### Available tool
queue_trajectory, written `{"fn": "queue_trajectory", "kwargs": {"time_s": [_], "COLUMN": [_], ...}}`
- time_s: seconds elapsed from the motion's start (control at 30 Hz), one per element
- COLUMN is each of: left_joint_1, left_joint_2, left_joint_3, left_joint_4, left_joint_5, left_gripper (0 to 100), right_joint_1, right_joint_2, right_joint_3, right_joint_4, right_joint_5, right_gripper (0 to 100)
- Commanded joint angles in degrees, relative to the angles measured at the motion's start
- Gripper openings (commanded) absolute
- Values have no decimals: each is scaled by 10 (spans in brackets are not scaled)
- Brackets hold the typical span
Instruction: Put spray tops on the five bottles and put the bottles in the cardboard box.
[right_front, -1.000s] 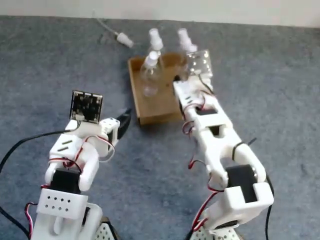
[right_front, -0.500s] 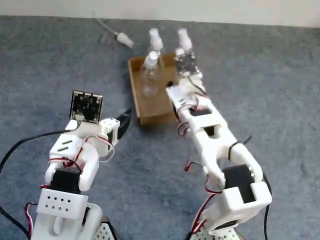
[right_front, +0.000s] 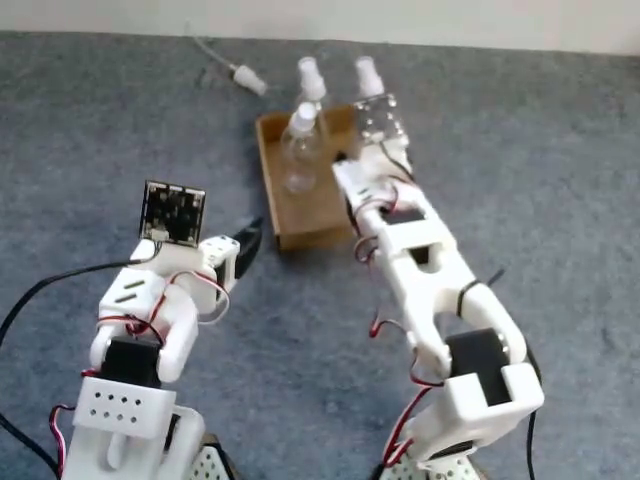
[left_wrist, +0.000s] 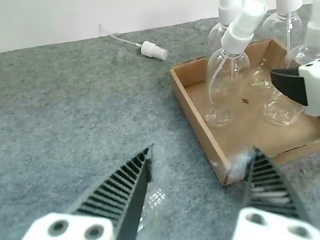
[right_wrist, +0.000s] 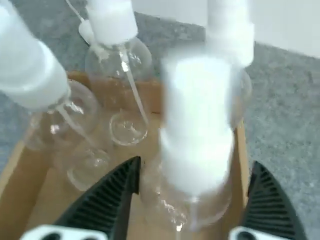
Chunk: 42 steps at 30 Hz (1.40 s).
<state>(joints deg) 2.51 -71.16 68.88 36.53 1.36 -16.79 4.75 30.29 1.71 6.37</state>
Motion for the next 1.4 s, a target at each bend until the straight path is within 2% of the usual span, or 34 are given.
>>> {"fn": "queue_trajectory", "kwargs": {"time_s": [0.0,0.23,0.57,0.7,0.8,0.9,1.0,1.07,1.23,1.37], "left_joint_1": [0,0,-3,-3,-6,-36,-69,-86,-95,-95], "left_joint_2": [0,0,-5,-6,-6,-29,-104,-172,-342,-323], "left_joint_3": [-4,-4,-7,-25,-28,-15,15,44,132,171], "left_joint_4": [-13,-13,-13,-12,-11,-9,26,47,121,153], "left_joint_5": [3,3,4,4,4,5,4,3,3,3], "left_gripper": [234,234,234,234,234,235,238,238,238,238], "right_joint_1": [6,3,6,7,7,22,49,57,59,60], "right_joint_2": [-9,-90,-362,-495,-599,-702,-803,-865,-1002,-1102], "right_joint_3": [-33,-33,-22,16,89,204,331,405,541,628], "right_joint_4": [7,36,281,429,497,509,509,509,546,563], "right_joint_5": [-8,-11,-11,-11,-8,-7,1,32,46,50], "right_gripper": [283,283,273,164,79,33,30,30,30,30]}}
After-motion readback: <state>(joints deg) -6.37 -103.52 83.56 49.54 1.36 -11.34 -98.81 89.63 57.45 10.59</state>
